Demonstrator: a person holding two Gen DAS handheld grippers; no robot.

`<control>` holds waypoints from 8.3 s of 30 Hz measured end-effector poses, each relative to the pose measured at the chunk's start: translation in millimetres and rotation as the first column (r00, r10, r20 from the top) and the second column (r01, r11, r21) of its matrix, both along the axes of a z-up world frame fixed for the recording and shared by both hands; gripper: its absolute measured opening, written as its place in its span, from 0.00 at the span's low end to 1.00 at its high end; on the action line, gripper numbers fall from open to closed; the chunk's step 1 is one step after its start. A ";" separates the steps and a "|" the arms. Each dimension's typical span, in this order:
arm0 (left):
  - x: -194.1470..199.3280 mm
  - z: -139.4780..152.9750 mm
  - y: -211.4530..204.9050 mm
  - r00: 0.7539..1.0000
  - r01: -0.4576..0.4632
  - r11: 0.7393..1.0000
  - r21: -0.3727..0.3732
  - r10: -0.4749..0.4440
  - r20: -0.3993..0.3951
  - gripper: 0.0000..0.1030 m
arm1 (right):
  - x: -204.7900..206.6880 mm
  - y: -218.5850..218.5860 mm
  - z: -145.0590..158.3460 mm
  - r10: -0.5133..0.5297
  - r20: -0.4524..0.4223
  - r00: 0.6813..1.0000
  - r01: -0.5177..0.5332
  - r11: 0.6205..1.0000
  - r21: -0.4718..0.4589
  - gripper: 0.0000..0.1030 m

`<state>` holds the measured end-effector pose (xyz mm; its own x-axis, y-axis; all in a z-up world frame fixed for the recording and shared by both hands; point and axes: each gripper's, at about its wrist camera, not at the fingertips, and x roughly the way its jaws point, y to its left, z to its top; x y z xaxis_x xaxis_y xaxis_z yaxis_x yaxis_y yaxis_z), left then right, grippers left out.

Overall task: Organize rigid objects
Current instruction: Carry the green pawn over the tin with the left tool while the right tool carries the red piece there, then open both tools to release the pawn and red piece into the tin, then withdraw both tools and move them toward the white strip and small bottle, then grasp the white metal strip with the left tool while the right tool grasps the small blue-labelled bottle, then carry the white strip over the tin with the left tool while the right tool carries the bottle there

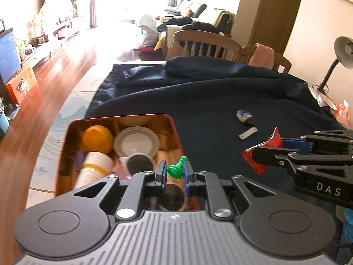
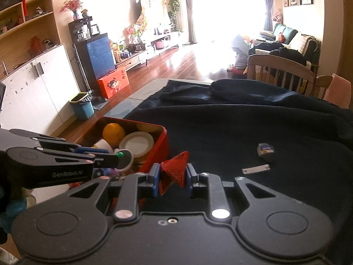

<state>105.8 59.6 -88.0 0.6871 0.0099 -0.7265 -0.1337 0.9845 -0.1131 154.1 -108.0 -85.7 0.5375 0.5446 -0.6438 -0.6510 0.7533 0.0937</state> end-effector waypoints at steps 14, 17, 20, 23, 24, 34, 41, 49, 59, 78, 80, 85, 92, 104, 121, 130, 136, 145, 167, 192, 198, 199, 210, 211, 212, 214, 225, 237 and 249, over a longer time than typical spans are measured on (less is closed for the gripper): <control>-10.0 -19.3 58.0 0.998 -0.021 1.000 0.014 0.022 -0.051 0.15 | 15.4 60.4 -2.8 0.004 -0.003 1.000 -0.004 1.000 -0.006 0.22; -10.4 -26.3 64.5 0.997 0.006 1.000 0.015 -0.005 -0.072 0.15 | 22.0 73.3 -6.4 0.007 -0.006 1.000 -0.007 1.000 -0.019 0.22; -11.5 -34.1 69.4 0.996 0.019 1.000 0.017 -0.017 -0.092 0.14 | 29.8 84.7 -11.5 0.007 -0.013 1.000 -0.007 0.999 -0.033 0.22; -10.1 -37.0 72.9 0.995 0.024 1.000 0.017 -0.022 -0.098 0.14 | 37.0 96.4 -17.2 0.012 -0.025 1.000 -0.013 0.999 -0.044 0.22; -9.6 -37.9 75.2 0.995 0.023 1.000 0.018 -0.021 -0.100 0.14 | 38.8 100.6 -19.6 0.016 -0.028 0.999 -0.017 0.999 -0.049 0.22; 5.5 -40.5 86.2 0.995 0.031 0.999 0.015 -0.030 -0.092 0.14 | 50.2 136.5 -37.0 0.082 -0.059 0.995 -0.087 0.992 -0.086 0.22; 19.2 -44.6 86.5 0.994 0.052 0.998 0.019 -0.050 -0.094 0.14 | 61.5 149.8 -50.2 0.083 -0.092 0.992 -0.093 0.989 -0.111 0.23; 31.2 -55.2 85.0 0.990 0.058 0.998 0.014 -0.055 -0.132 0.14 | 62.1 153.9 -60.3 0.100 -0.104 0.989 -0.116 0.980 -0.160 0.30; 38.4 -63.0 85.0 0.985 0.040 0.999 -0.005 -0.040 -0.167 0.14 | 52.8 139.9 -47.5 0.100 -0.064 0.993 -0.108 0.983 -0.150 0.51; 26.7 -49.1 81.7 0.988 -0.013 1.000 0.007 0.014 -0.151 0.15 | 22.7 80.5 -12.5 0.029 -0.070 0.997 -0.031 0.999 -0.017 0.62; 23.0 -43.2 78.5 0.991 -0.020 1.000 0.019 0.022 -0.135 0.15 | 19.0 76.0 -8.9 0.028 -0.067 0.997 -0.028 1.000 -0.008 0.64; 10.1 -23.4 66.5 0.997 -0.032 0.998 0.060 0.036 -0.067 0.15 | 8.3 62.3 0.5 0.032 -0.052 0.998 -0.032 0.999 0.013 0.68; -3.4 0.6 50.1 0.999 -0.050 0.997 0.066 0.049 0.015 0.30 | -3.3 40.0 11.7 0.031 -0.034 0.999 -0.030 0.998 0.048 0.77; -14.2 29.2 7.9 0.992 -0.048 0.996 0.076 0.039 0.118 0.69 | -11.1 -21.9 23.9 0.005 0.009 1.000 -0.006 0.995 0.095 0.92; 21.1 24.0 -69.7 0.994 0.005 1.000 0.026 -0.008 0.109 0.86 | 27.7 -112.8 17.7 -0.101 0.053 0.993 0.097 0.993 0.067 1.00; 59.6 11.7 -95.7 0.995 0.029 0.999 -0.022 -0.026 0.098 1.00 | 73.6 -136.5 13.2 -0.127 0.047 0.991 0.125 0.991 0.045 1.00; 84.6 -3.6 -111.3 0.996 0.057 0.998 0.001 -0.056 0.073 1.00 | 112.7 -133.2 4.6 -0.142 0.016 0.990 0.142 0.990 0.022 1.00; 117.2 -26.7 -125.9 0.990 0.138 0.990 -0.029 -0.137 0.031 1.00 | 156.2 -112.6 -21.8 -0.127 -0.033 0.991 0.125 0.990 -0.063 1.00; 178.2 -83.3 -150.0 0.980 0.201 0.977 0.077 -0.199 -0.026 1.00 | 215.9 -74.4 -74.9 -0.087 -0.185 0.979 0.055 0.984 -0.169 0.86; 186.9 -96.6 -169.5 0.947 0.321 0.939 0.121 -0.318 -0.050 0.27 | 216.0 -63.8 -85.4 -0.070 -0.183 0.981 0.033 0.980 -0.198 0.37; 186.3 -95.2 -169.6 0.947 0.321 0.940 0.117 -0.316 -0.063 0.11 | 218.3 -78.8 -78.7 -0.137 -0.166 0.977 0.107 0.979 -0.175 0.37; 185.3 -94.8 -169.2 0.948 0.318 0.941 0.115 -0.312 -0.065 0.11 | 218.5 -83.8 -76.7 -0.147 -0.166 0.975 0.119 0.979 -0.166 0.37; 169.4 -90.3 -155.4 0.960 0.270 0.961 0.054 -0.264 -0.092 0.11 | 190.3 -138.6 -58.4 -0.214 -0.184 0.959 0.197 0.974 -0.108 0.36; 167.6 -88.8 -155.0 0.961 0.266 0.962 0.054 -0.261 -0.093 0.11 | 185.4 -140.6 -56.1 -0.209 -0.184 0.960 0.193 0.976 -0.102 0.36; 165.1 -87.1 -154.0 0.962 0.263 0.963 0.051 -0.258 -0.093 0.11 | 179.3 -142.3 -53.7 -0.202 -0.181 0.962 0.188 0.978 -0.096 0.36; 164.5 -83.7 -151.4 0.963 0.258 0.965 0.043 -0.254 -0.090 0.11 | 167.9 -143.7 -48.8 -0.192 -0.171 0.966 0.178 0.979 -0.095 0.36; 138.7 -60.9 -138.3 0.975 0.213 0.977 0.004 -0.212 -0.070 0.11 | 114.9 -142.4 -26.1 -0.129 -0.136 0.982 0.120 0.990 -0.076 0.36; 97.1 -29.3 -115.6 0.990 0.139 0.990 -0.033 -0.140 -0.022 0.11 | 70.2 -125.7 -7.1 -0.068 -0.112 0.991 0.062 0.997 -0.054 0.36; 64.9 3.1 -88.0 0.995 0.094 0.994 -0.046 -0.093 0.026 0.11 | 29.1 -89.6 15.3 0.003 -0.082 0.997 -0.006 0.999 -0.034 0.36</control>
